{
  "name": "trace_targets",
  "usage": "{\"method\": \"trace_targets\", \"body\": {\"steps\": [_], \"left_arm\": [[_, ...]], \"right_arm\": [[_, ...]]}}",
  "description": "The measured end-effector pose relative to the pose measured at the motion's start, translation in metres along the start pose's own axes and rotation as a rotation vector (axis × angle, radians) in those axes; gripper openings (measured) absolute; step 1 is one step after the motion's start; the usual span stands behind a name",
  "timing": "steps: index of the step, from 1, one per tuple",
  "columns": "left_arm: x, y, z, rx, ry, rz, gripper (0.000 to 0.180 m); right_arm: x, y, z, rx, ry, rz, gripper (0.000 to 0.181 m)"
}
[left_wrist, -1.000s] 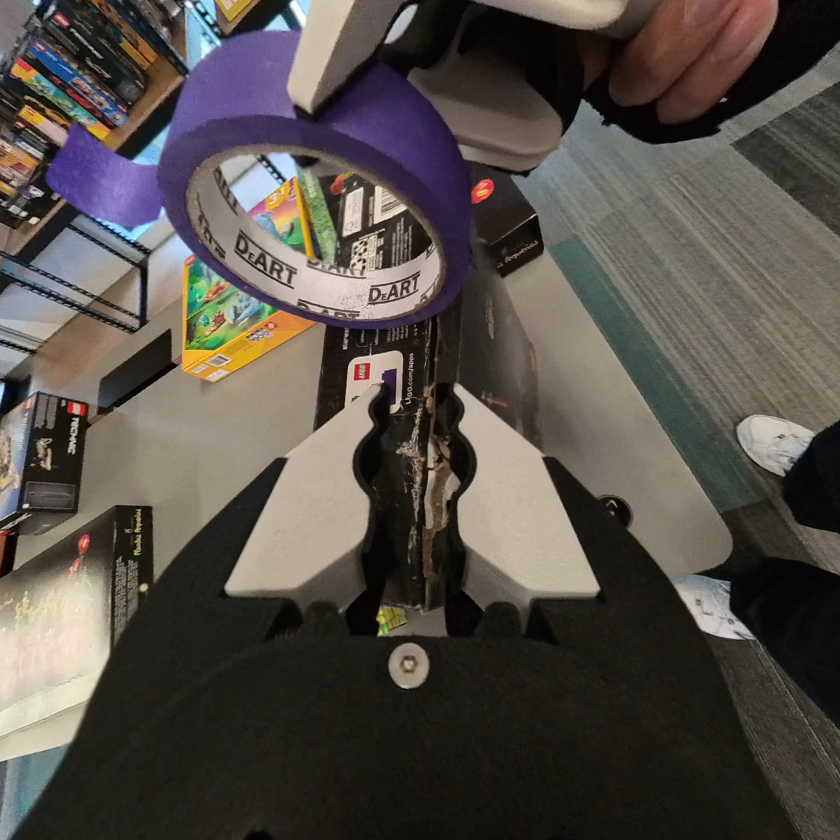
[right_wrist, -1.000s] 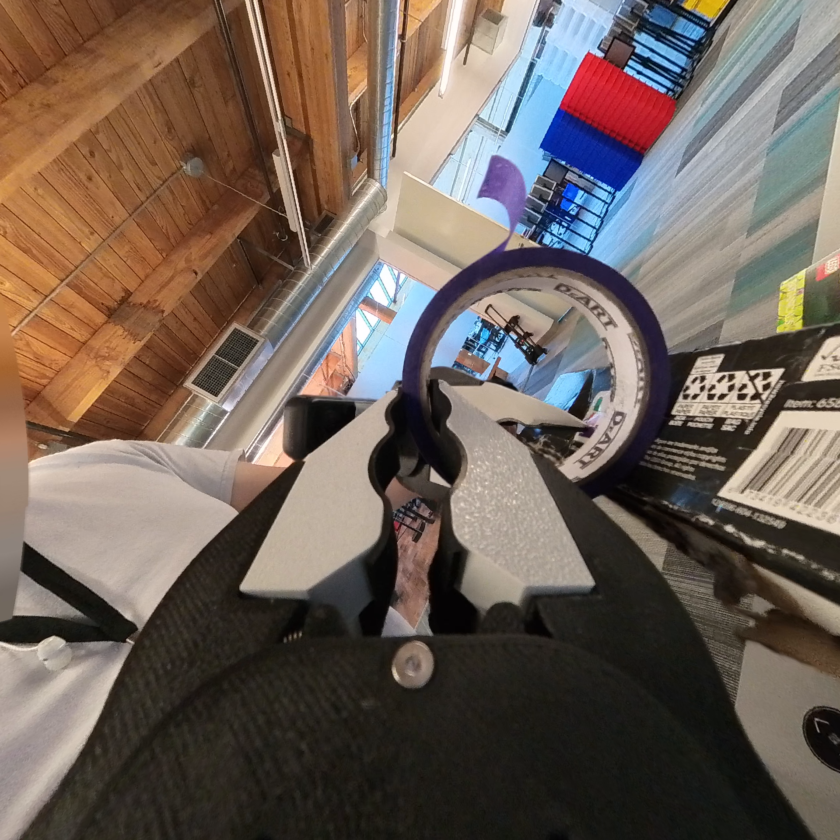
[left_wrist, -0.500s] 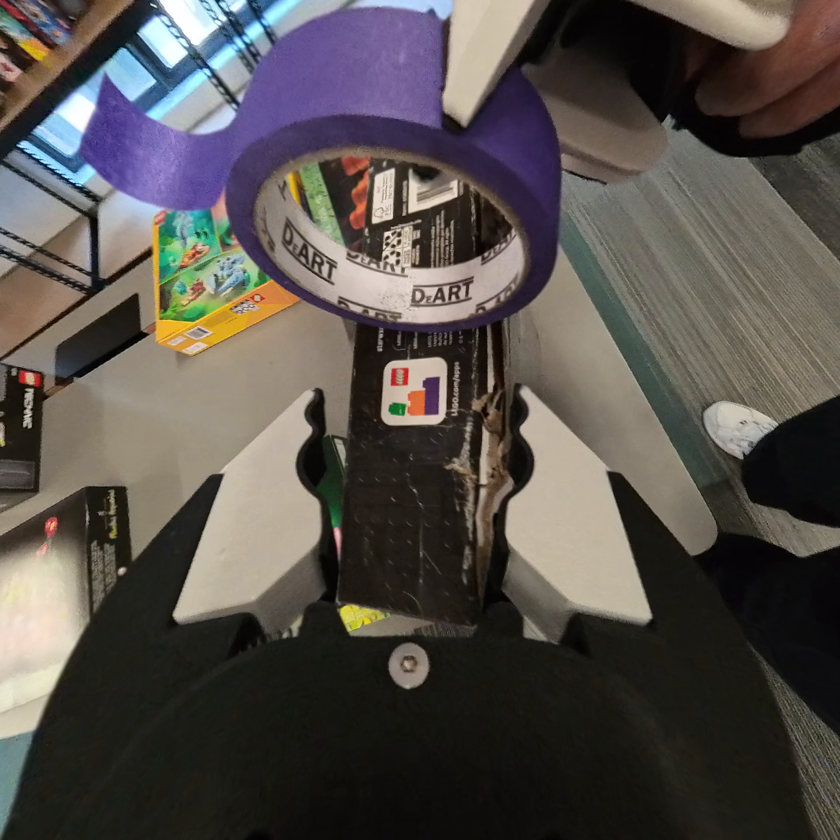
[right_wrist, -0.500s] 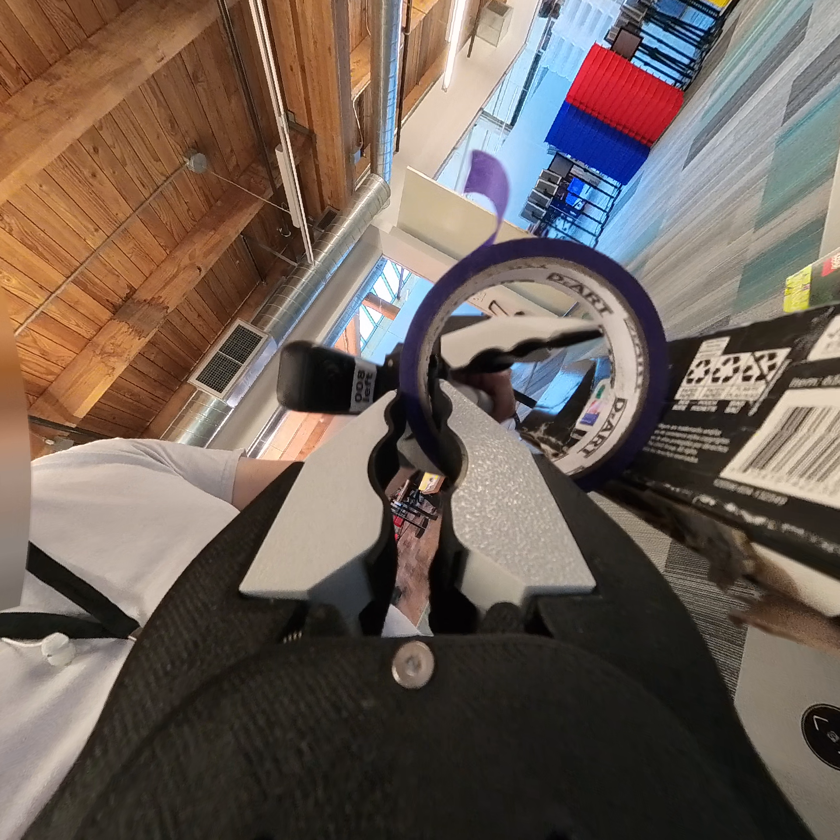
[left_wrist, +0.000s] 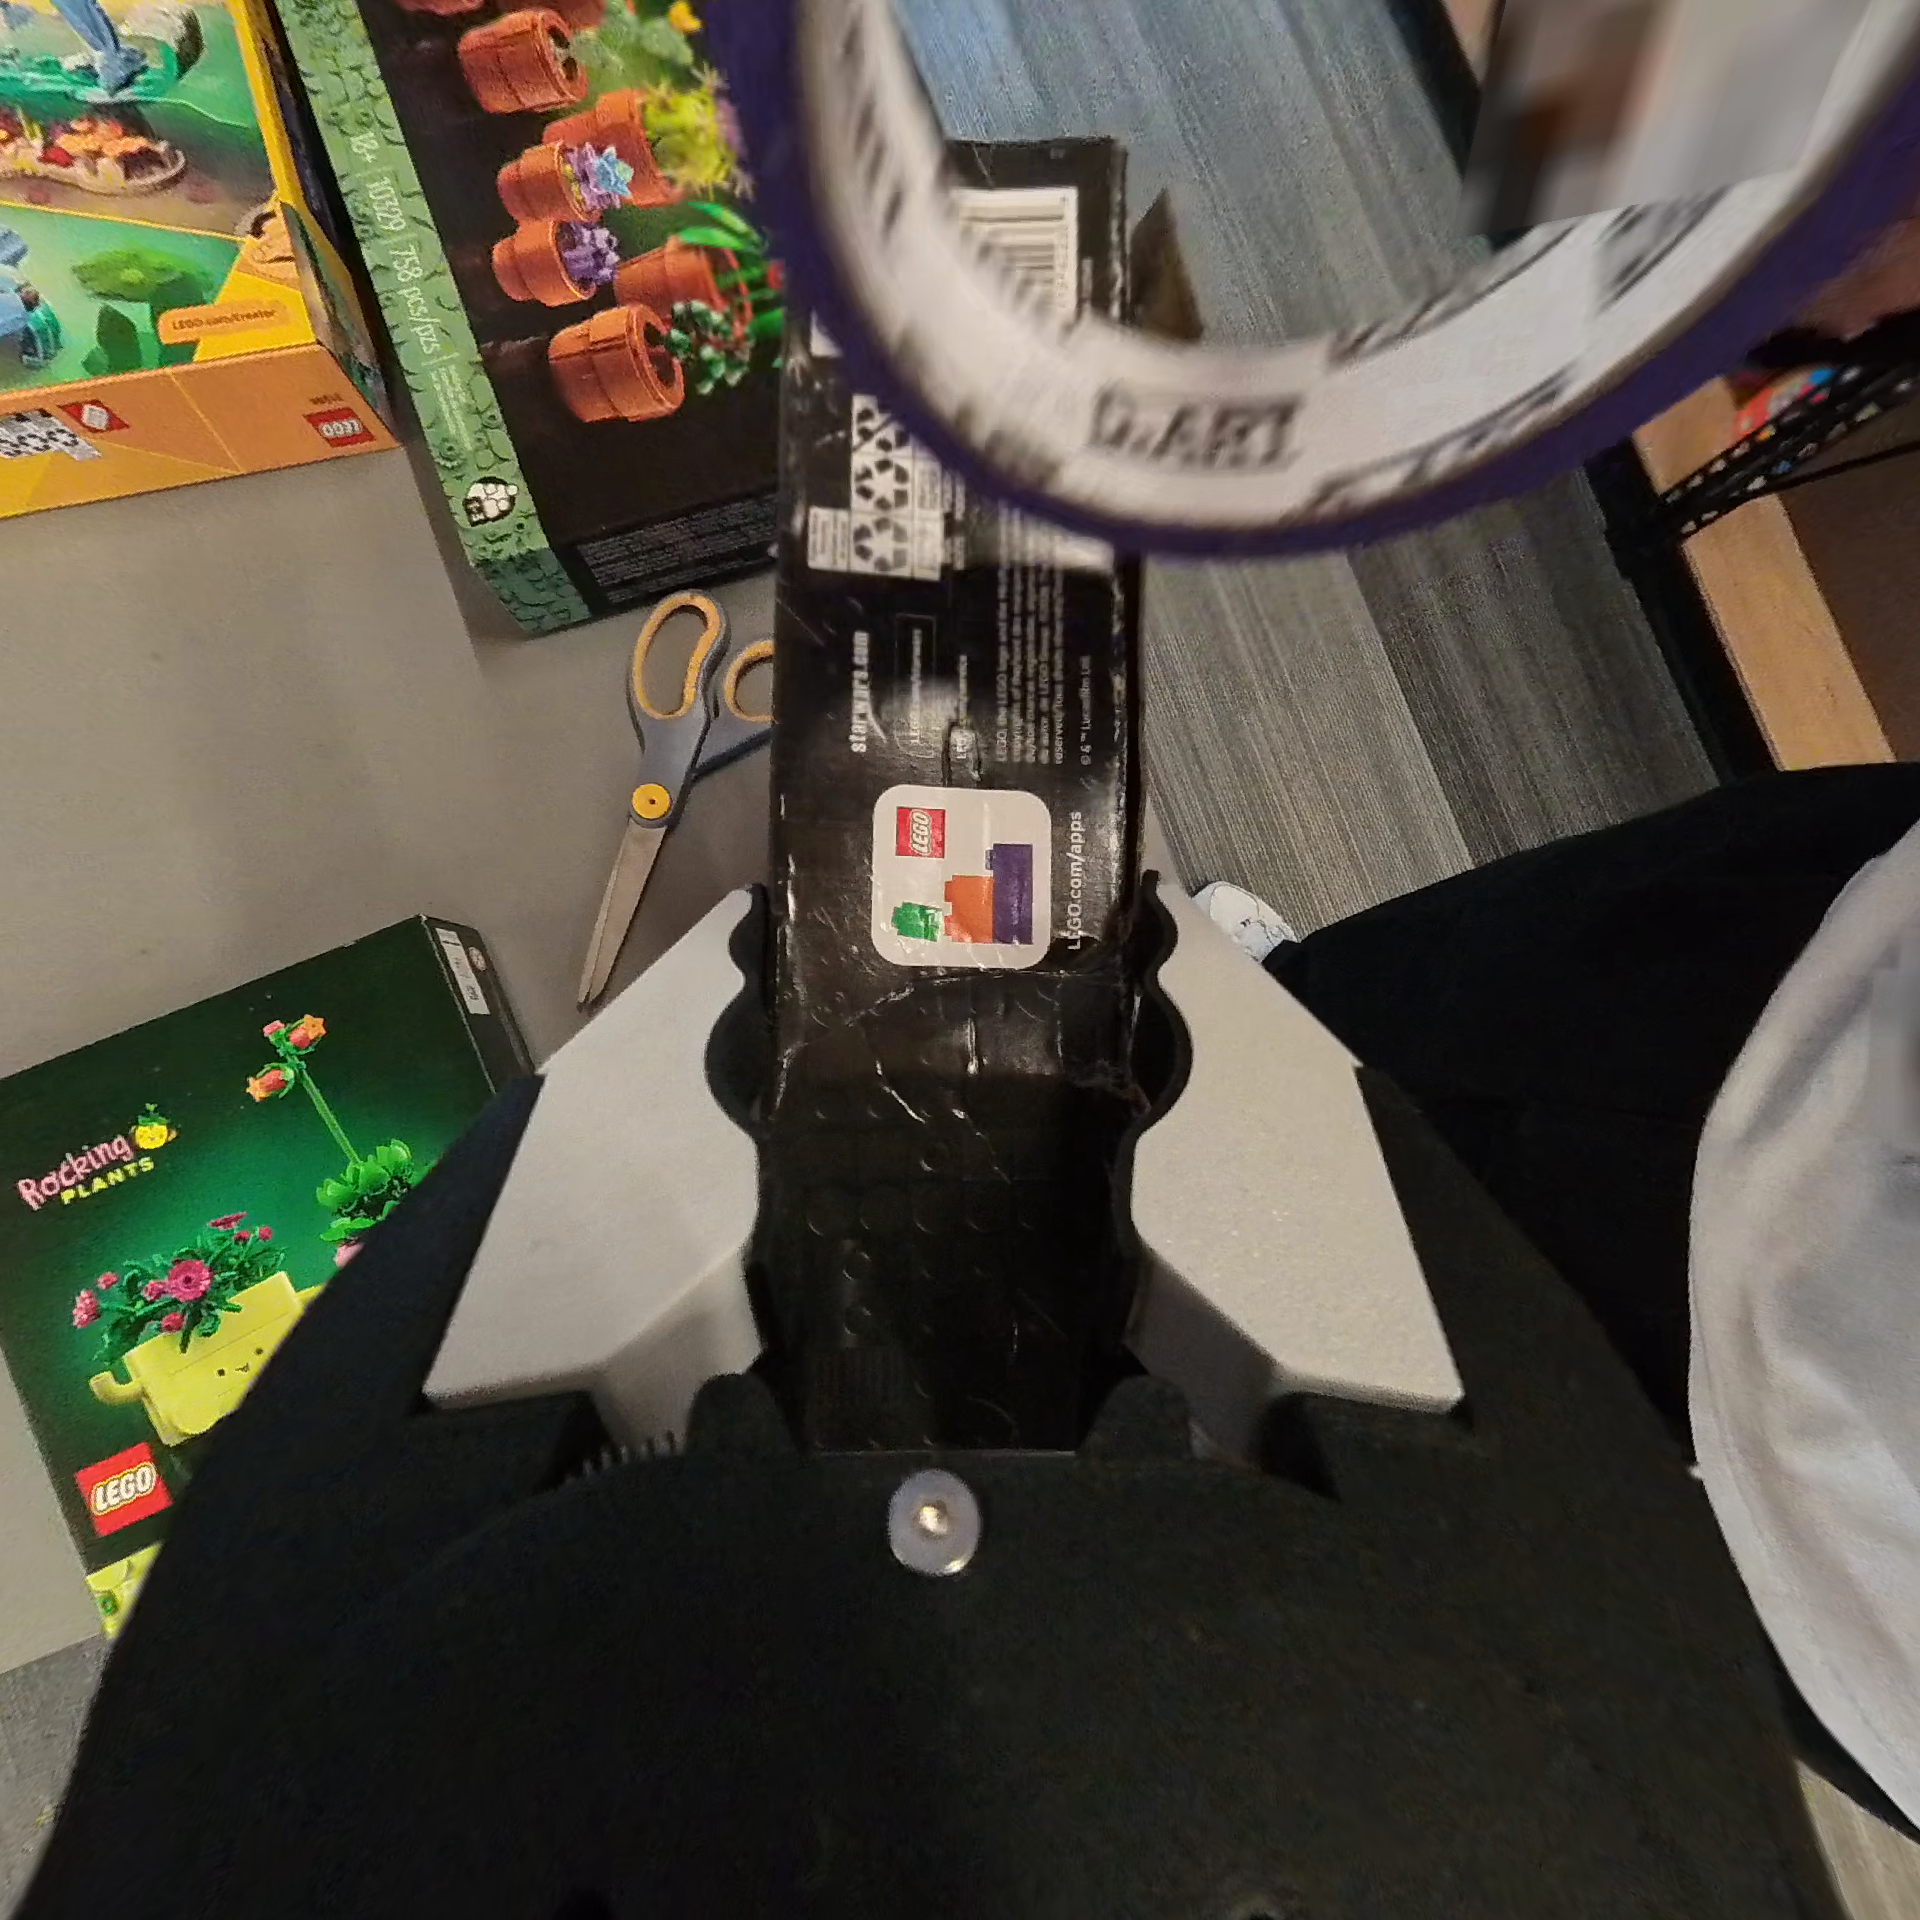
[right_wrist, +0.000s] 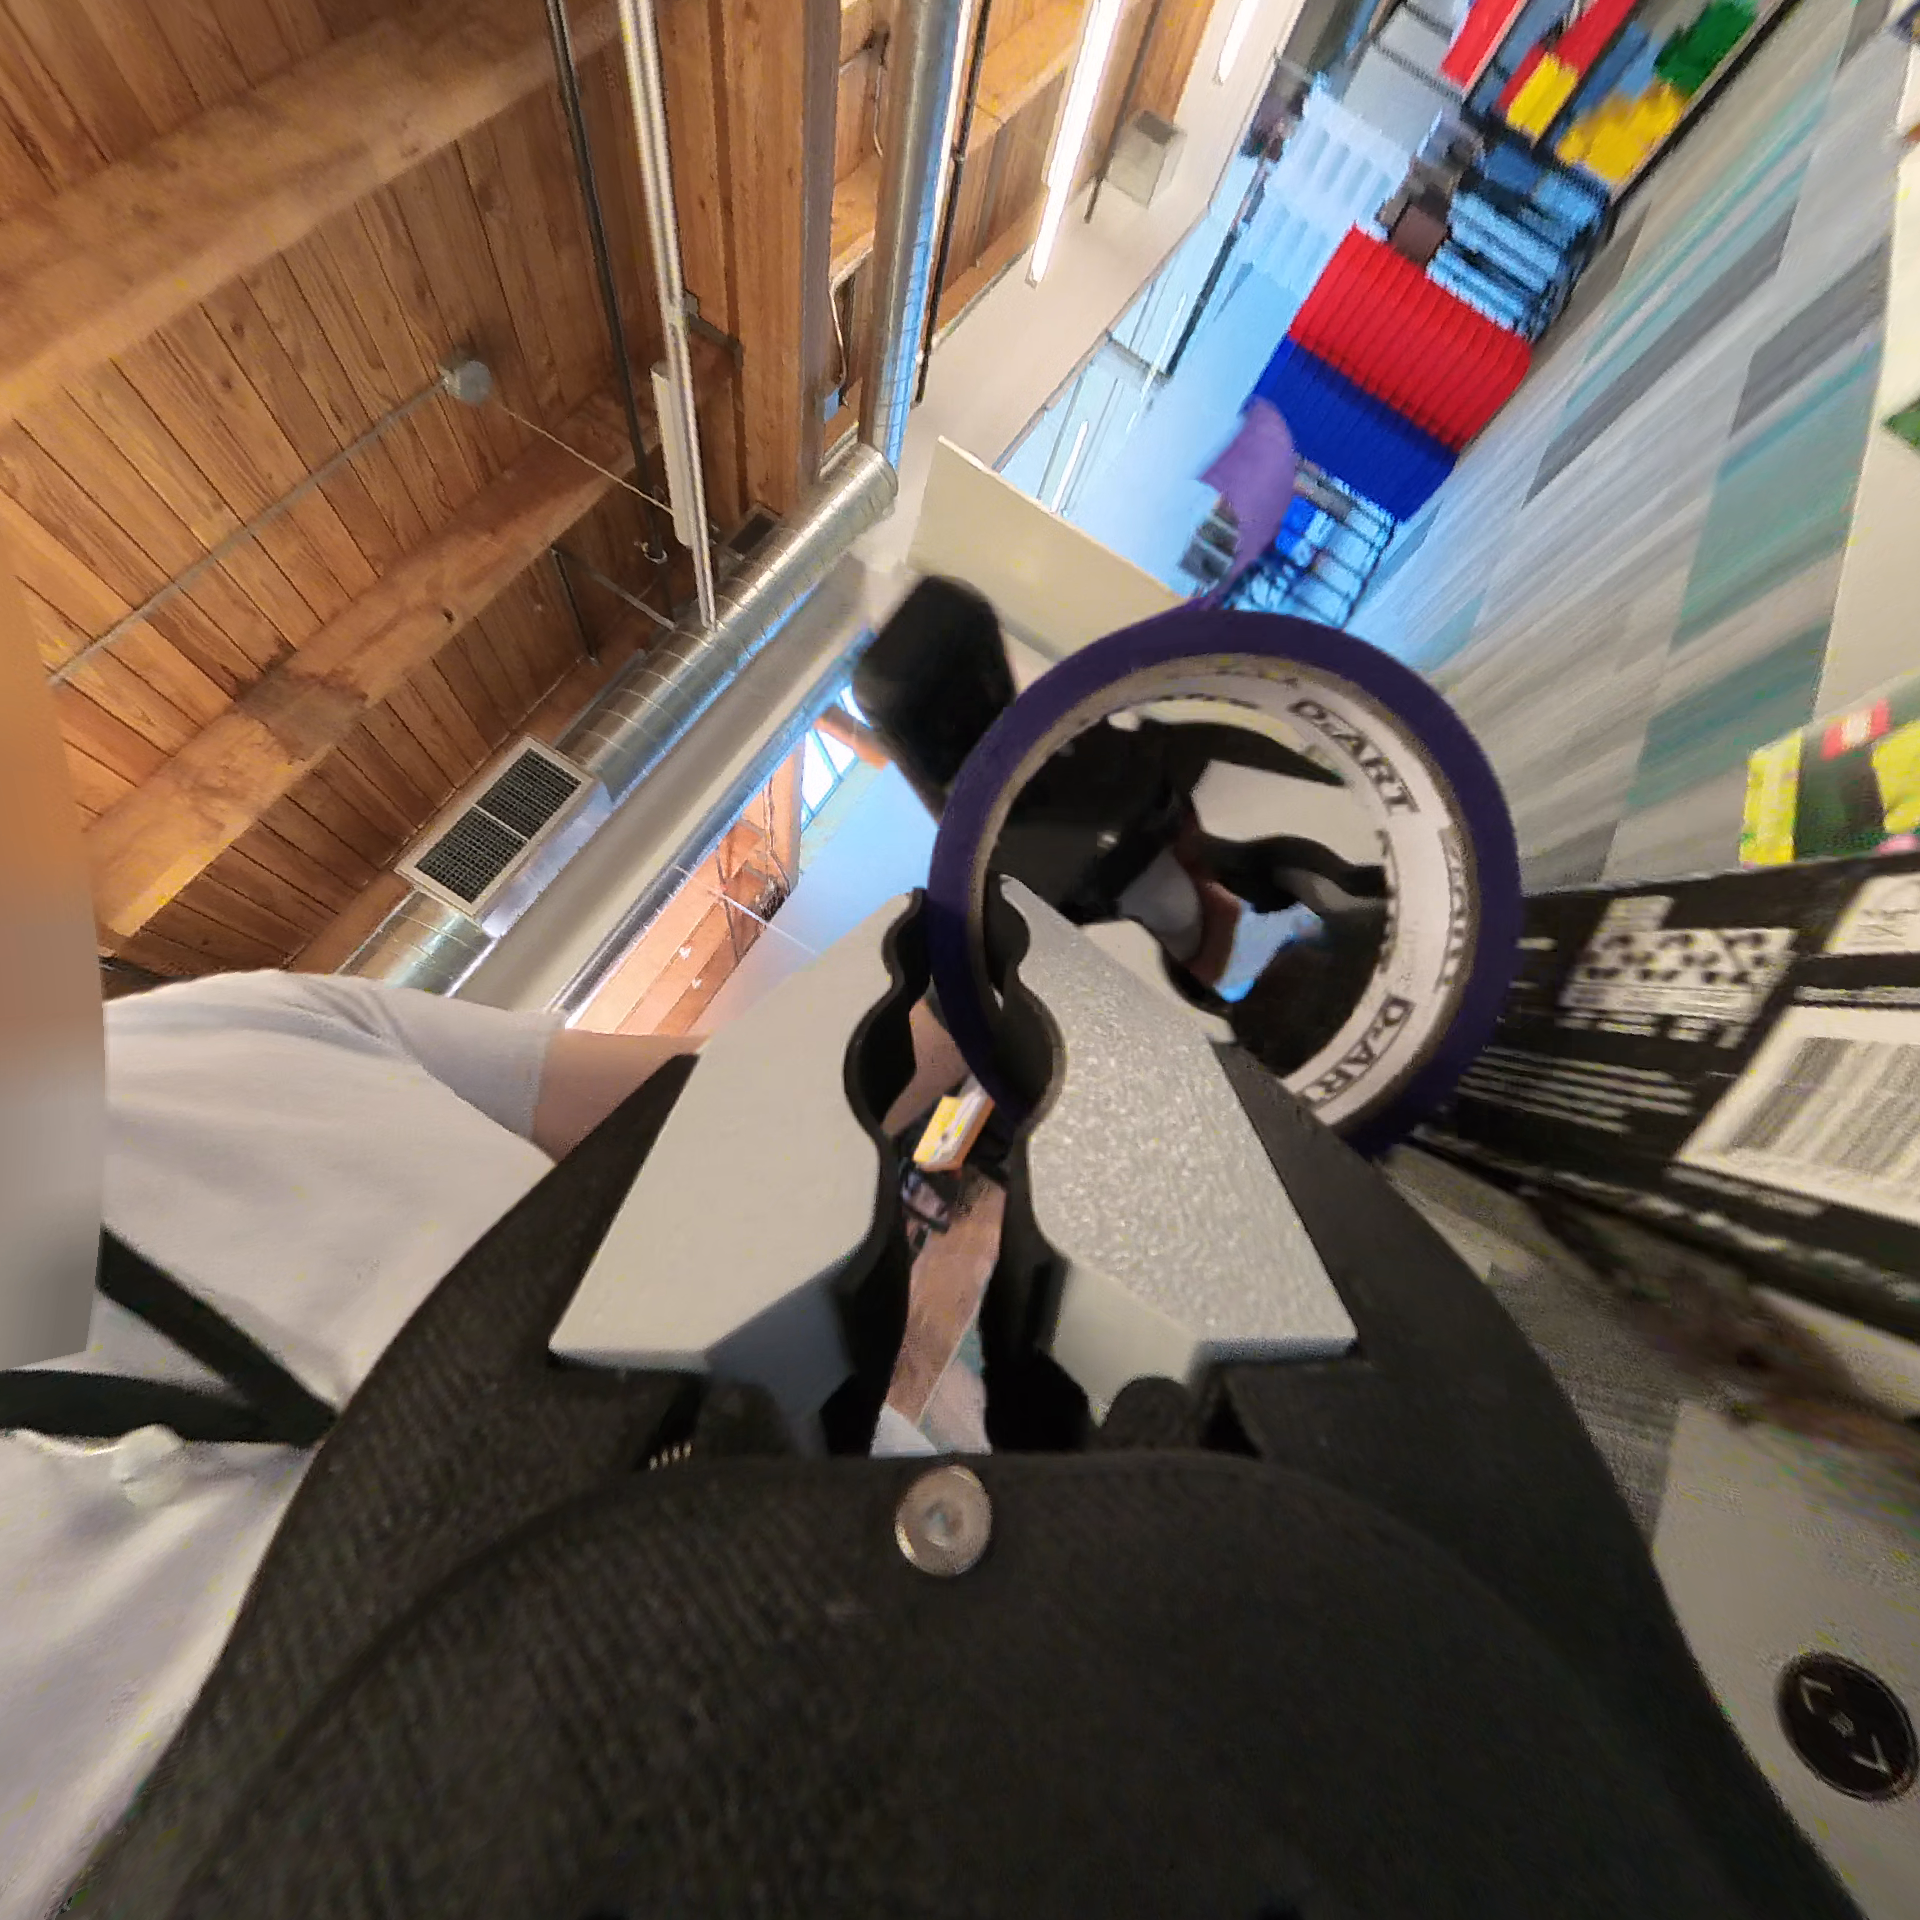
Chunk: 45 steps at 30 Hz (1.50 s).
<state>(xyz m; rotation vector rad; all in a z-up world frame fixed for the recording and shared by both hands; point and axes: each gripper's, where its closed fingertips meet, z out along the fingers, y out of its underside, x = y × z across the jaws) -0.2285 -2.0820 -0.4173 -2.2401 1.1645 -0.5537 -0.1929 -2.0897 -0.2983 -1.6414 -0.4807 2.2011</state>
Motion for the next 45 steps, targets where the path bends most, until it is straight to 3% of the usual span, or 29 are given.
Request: {"method": "trace_targets", "body": {"steps": [6, 11, 20, 32, 36, 42, 45], "left_arm": [[0.001, -0.001, 0.001, 0.006, -0.014, -0.011, 0.068], [0.003, -0.002, 0.002, 0.019, -0.029, -0.024, 0.068], [0.002, -0.003, 0.001, 0.032, -0.025, -0.026, 0.069], [0.008, 0.0, 0.001, 0.051, 0.071, -0.01, 0.078], [0.008, -0.004, -0.006, 0.095, 0.194, -0.093, 0.076], [-0.002, -0.041, -0.03, 0.284, 0.393, -0.299, 0.067], [-0.005, -0.042, -0.017, 0.202, 0.311, -0.259, 0.073]], "right_arm": [[-0.015, 0.037, -0.023, -0.074, 0.15, 0.184, 0.007], [0.001, 0.064, -0.012, -0.07, 0.12, 0.395, 0.008], [0.024, 0.073, -0.012, -0.155, 0.291, 0.412, 0.007], [0.022, 0.073, -0.015, -0.168, 0.296, 0.503, 0.008], [0.02, 0.073, -0.015, -0.161, 0.29, 0.517, 0.008], [0.021, 0.071, -0.012, -0.163, 0.289, 0.518, 0.008], [0.022, 0.071, -0.013, -0.163, 0.288, 0.523, 0.008]]}}
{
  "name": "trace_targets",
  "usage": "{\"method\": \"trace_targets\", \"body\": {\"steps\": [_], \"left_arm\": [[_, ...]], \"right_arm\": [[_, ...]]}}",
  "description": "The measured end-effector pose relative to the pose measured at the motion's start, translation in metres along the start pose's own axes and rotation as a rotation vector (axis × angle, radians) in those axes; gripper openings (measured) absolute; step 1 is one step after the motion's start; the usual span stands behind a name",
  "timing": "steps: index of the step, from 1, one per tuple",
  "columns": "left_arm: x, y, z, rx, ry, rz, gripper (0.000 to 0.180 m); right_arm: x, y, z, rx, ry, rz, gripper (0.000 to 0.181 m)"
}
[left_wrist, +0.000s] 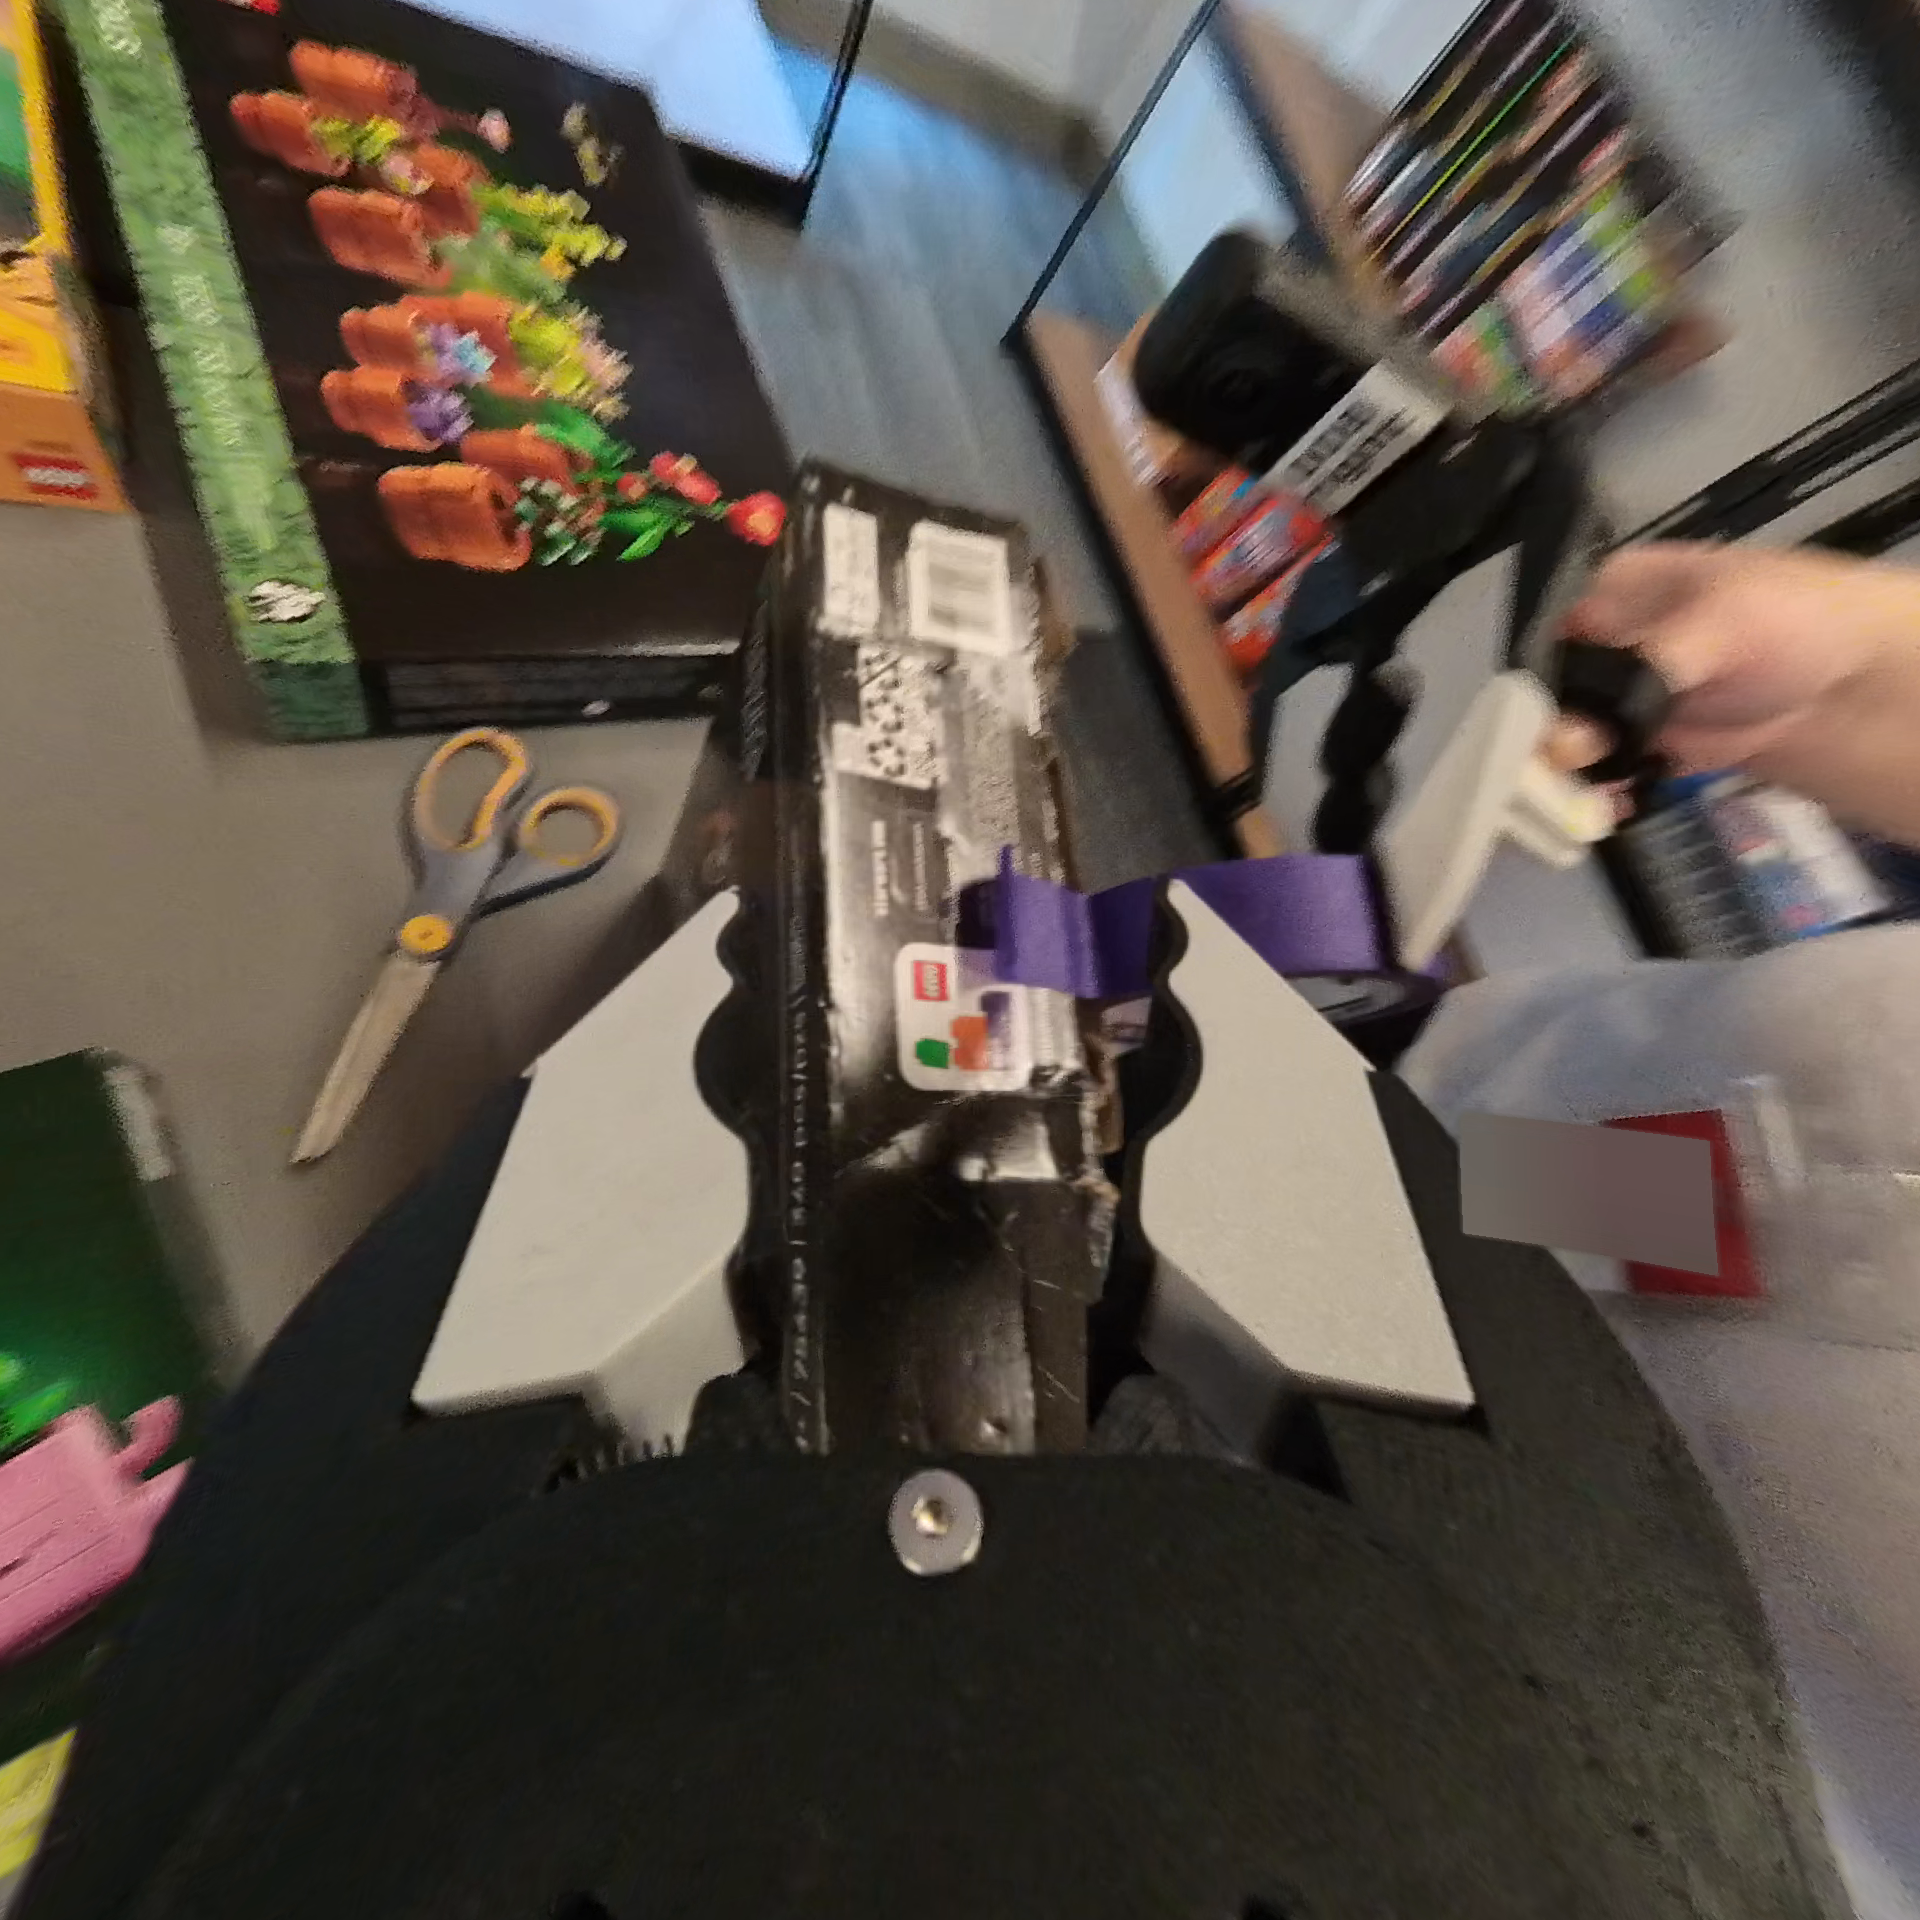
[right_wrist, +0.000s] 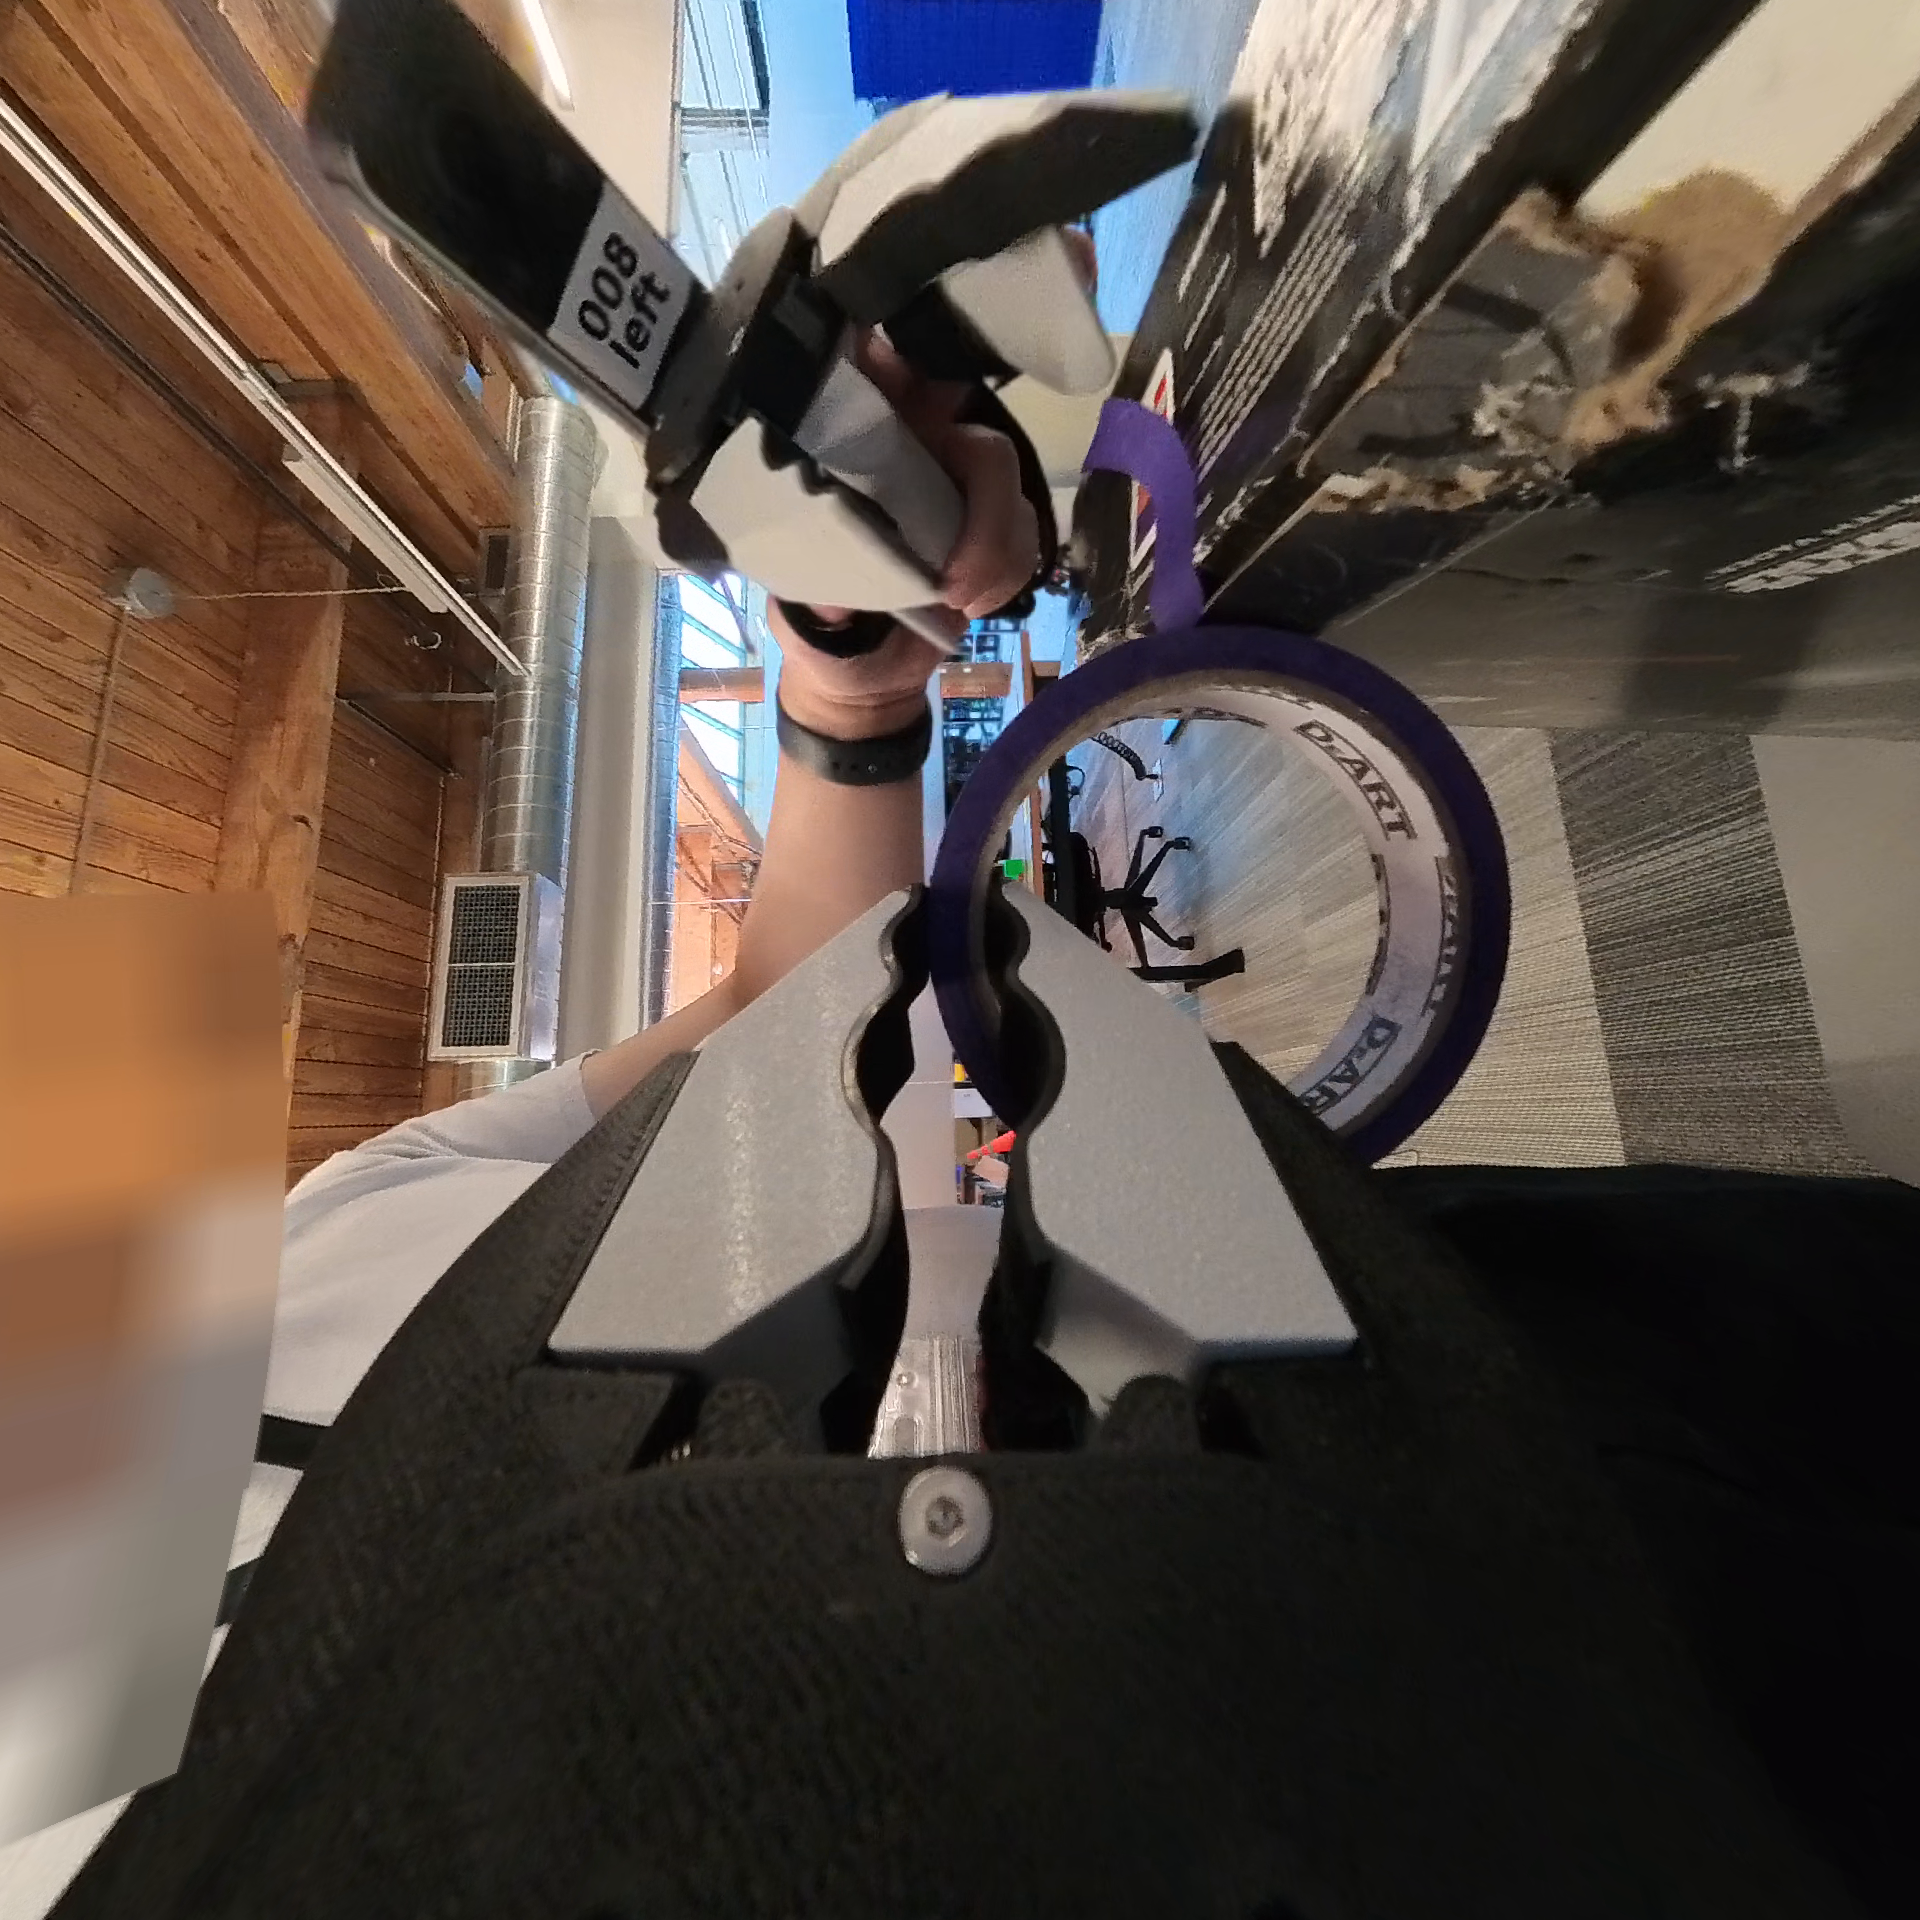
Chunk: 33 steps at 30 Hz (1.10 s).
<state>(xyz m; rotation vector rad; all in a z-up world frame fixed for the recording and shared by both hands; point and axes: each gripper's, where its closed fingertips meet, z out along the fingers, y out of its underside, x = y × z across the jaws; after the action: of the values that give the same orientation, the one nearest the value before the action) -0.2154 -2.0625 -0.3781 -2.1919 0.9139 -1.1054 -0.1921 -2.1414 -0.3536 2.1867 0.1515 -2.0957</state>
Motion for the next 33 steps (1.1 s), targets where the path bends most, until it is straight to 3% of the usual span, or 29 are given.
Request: {"method": "trace_targets", "body": {"steps": [4, 12, 19, 27, 33], "left_arm": [[-0.016, 0.011, 0.017, -0.101, -0.123, 0.008, 0.066], [-0.02, 0.012, 0.016, -0.046, 0.024, -0.203, 0.04], [-0.022, 0.011, 0.017, -0.03, 0.054, -0.324, 0.036], [-0.02, 0.02, 0.011, -0.079, 0.072, -0.247, 0.041], [-0.023, 0.019, 0.008, -0.018, 0.125, -0.276, 0.037]], "right_arm": [[0.0, 0.0, 0.0, -0.004, -0.001, 0.0, 0.008], [0.002, 0.001, -0.001, -0.007, -0.013, 0.004, 0.008], [0.002, 0.001, -0.002, -0.007, -0.027, 0.007, 0.008], [0.002, 0.001, -0.002, -0.007, -0.039, 0.011, 0.008], [0.004, 0.002, -0.002, -0.002, -0.047, 0.022, 0.008]]}}
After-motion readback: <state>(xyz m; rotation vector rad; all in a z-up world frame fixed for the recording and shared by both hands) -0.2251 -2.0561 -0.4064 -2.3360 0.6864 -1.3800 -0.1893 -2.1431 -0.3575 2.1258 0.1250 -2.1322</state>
